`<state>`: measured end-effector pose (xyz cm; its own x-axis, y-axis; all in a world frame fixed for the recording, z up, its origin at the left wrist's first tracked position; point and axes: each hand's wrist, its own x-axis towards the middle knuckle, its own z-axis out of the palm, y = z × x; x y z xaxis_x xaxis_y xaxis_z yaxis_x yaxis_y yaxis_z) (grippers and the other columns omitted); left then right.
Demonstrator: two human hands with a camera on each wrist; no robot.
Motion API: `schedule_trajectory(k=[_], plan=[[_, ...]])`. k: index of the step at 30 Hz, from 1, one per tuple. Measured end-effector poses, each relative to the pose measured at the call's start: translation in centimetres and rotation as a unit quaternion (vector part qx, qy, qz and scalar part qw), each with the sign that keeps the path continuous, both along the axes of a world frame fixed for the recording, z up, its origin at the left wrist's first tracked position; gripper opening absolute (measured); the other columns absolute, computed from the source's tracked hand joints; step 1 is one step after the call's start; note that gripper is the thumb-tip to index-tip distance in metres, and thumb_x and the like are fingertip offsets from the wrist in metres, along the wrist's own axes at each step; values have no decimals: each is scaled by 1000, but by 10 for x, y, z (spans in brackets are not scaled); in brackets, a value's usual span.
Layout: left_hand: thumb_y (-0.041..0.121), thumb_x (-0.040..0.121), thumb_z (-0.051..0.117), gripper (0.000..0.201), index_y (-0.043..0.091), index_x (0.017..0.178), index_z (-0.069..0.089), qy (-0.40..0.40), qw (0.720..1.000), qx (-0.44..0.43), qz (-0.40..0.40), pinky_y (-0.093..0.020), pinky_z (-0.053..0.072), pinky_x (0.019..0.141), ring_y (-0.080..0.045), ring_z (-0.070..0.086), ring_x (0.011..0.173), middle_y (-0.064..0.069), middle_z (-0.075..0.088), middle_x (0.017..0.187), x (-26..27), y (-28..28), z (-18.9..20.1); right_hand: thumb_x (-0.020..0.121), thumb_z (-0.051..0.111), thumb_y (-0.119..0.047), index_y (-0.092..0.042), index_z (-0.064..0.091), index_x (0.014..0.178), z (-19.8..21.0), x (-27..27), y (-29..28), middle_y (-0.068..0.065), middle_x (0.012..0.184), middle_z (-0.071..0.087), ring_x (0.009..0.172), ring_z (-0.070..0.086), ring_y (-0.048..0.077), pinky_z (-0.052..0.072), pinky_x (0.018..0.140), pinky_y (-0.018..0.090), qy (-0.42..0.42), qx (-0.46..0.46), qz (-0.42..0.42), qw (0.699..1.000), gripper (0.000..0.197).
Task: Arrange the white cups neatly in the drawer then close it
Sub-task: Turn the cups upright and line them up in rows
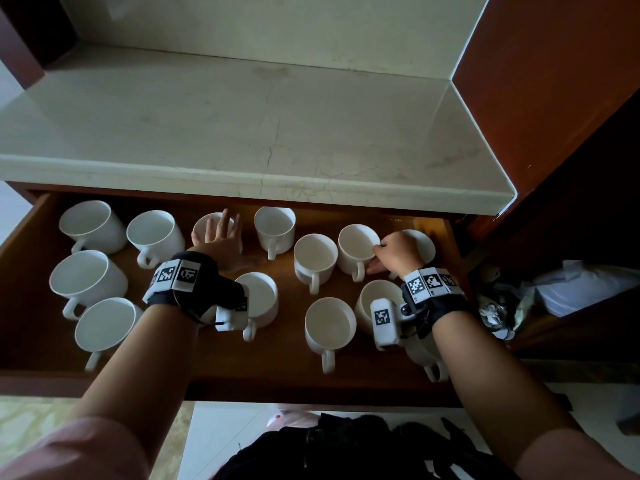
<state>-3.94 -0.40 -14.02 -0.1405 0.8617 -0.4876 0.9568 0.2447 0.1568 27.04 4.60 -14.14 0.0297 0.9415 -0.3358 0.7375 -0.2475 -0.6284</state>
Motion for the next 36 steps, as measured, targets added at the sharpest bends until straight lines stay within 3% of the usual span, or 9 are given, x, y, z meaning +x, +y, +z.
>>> schedule_trajectory(k=[9, 13, 16, 20, 22, 25, 29, 32, 36], plan=[[70, 79, 52, 109, 23, 150, -17, -2, 1000, -1, 1, -58, -6, 114, -30, -19, 144, -3, -29, 155, 0, 0, 0, 94, 50, -14, 5, 64, 85, 7, 1, -4, 17, 73, 72, 69, 72, 27, 59, 76, 43, 14, 9, -3, 1000, 26], [70, 79, 51, 109, 23, 150, -17, 0, 1000, 1, -2, -57, -6, 115, -30, -19, 145, -4, -29, 155, 0, 1, -1, 94, 56, -19, 0, 67, 91, 25, 27, -2, 14, 73, 70, 65, 69, 26, 59, 76, 43, 52, 44, -36, 997, 22], [71, 79, 52, 111, 22, 150, -18, -1, 1000, 4, 1, -58, -7, 114, -30, -19, 144, -4, -29, 155, 1, 1, -2, 88, 63, -19, -4, 71, 95, 36, 59, 2, 12, 89, 72, 90, 68, 26, 52, 91, 39, -44, 116, -33, 992, 18], [70, 79, 52, 111, 21, 150, -18, -2, 1000, 4, 4, -59, -7, 113, -30, -19, 144, -5, -29, 155, 4, 0, -1, 85, 68, -27, 1, 56, 124, 35, 70, 0, 18, 123, 60, 116, 55, 30, 44, 98, 34, -142, 101, -7, 985, 50], [70, 79, 52, 111, 22, 150, -18, 1, 1000, 4, 6, -59, -6, 113, -30, -19, 145, -4, -29, 155, 4, 0, -2, 84, 67, -39, 1, 50, 129, 30, 63, -2, 19, 129, 54, 119, 51, 32, 43, 93, 34, -203, 69, 25, 976, 63], [71, 79, 51, 110, 22, 150, -18, 1, 1000, 4, 4, -60, -6, 113, -31, -18, 145, -5, -28, 155, 4, 0, -1, 80, 68, -49, -2, 39, 137, 26, 51, -8, 17, 135, 47, 124, 47, 31, 43, 96, 37, -248, 28, 29, 968, 79], [71, 78, 51, 111, 22, 150, -17, -1, 1000, 4, 4, -60, -6, 114, -30, -19, 145, -5, -29, 155, 4, 0, 1, 72, 72, -58, -1, 53, 124, 26, 47, -10, 15, 124, 56, 114, 55, 28, 47, 88, 33, -288, 41, 26, 956, 79], [70, 79, 51, 110, 22, 150, -18, -1, 1000, 2, 3, -59, -7, 113, -29, -20, 144, -5, -30, 155, 4, -1, 0, 69, 75, -54, -1, 60, 118, 24, 48, -7, 15, 121, 59, 112, 56, 28, 47, 87, 32, -282, 60, 20, 957, 74], [71, 79, 51, 110, 22, 150, -19, 0, 1000, -1, 0, -59, -7, 114, -29, -21, 144, -5, -31, 154, 5, -1, 1, 63, 77, -55, -7, 54, 125, 15, 56, -1, 11, 125, 57, 116, 54, 26, 46, 93, 34, -266, 75, 49, 960, 81]])
